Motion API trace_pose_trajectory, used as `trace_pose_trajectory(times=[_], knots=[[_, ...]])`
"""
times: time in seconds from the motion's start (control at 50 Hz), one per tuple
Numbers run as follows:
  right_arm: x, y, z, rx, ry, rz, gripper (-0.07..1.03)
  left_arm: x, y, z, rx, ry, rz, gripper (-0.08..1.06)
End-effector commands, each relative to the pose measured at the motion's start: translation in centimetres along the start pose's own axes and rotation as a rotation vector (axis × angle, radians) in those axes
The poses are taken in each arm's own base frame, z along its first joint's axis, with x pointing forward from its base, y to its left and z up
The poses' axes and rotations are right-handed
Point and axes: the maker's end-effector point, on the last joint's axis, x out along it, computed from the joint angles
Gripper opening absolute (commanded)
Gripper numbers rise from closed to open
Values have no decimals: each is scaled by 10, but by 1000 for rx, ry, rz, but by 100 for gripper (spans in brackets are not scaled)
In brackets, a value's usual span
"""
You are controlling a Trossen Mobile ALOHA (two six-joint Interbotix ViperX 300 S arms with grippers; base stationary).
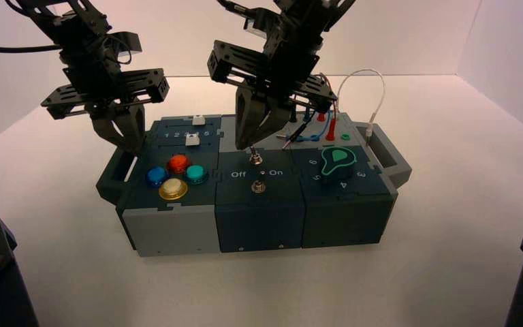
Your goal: Flip the top switch on with the right gripper.
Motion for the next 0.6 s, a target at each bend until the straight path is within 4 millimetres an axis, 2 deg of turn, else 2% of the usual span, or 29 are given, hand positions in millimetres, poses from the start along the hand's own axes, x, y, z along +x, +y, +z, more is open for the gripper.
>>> trace_pose_trajectory(times=[0.02,0.3,0.6], knots=[[-13,13,2,-6,-24,34,-2,9,2,1,48,3,14,-3],[-15,15,-1,2,-15,42,-2,9,2,1,48,3,14,-3],[-7,2,-12,17,-3,16,-2,9,2,1,50,3,15,-3]])
